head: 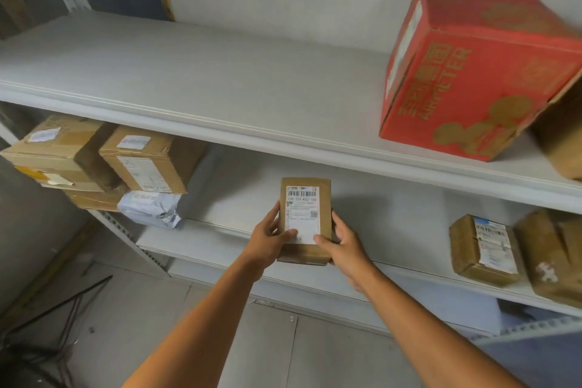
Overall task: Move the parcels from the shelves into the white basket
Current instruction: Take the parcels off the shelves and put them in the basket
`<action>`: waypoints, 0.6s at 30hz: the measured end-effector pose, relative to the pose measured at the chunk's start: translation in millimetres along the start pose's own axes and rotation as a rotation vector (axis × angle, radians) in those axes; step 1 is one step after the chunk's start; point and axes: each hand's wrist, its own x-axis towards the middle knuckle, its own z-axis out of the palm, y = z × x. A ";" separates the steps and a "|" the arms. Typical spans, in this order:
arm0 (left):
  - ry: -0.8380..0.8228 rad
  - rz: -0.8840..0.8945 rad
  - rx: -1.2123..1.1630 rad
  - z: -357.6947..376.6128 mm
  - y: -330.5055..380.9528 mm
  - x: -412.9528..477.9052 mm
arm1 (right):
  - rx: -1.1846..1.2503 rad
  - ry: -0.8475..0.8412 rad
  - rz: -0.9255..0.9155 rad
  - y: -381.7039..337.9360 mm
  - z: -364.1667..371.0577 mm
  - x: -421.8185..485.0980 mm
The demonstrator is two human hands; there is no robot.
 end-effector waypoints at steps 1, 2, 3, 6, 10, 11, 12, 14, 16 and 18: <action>-0.013 -0.005 0.006 12.1 -5.4 7.5 | 0.009 0.032 0.004 7.3 -10.2 3.3; -0.025 -0.007 0.009 24.3 -11.0 15.4 | 0.014 0.063 0.008 14.5 -20.9 6.3; -0.042 -0.010 0.013 36.3 -16.7 22.7 | 0.016 0.091 0.015 21.7 -32.4 8.8; -0.095 -0.019 0.022 71.7 -34.5 43.1 | 0.013 0.146 0.050 41.6 -68.2 16.1; -0.119 -0.018 0.058 109.2 -52.5 64.2 | -0.008 0.196 0.083 61.3 -105.5 26.5; -0.112 -0.011 0.070 114.4 -54.4 69.5 | 0.003 0.205 0.088 64.4 -111.0 29.1; -0.105 -0.005 0.079 117.8 -55.4 74.7 | 0.012 0.210 0.088 67.0 -114.7 31.9; -0.093 -0.003 0.105 120.2 -54.3 81.7 | 0.014 0.214 0.074 69.1 -117.2 36.7; -0.084 -0.007 0.148 119.9 -52.5 84.0 | -0.006 0.221 0.067 67.7 -116.5 39.2; -0.075 -0.020 0.217 119.5 -49.9 82.5 | -0.042 0.214 0.080 63.8 -116.1 38.8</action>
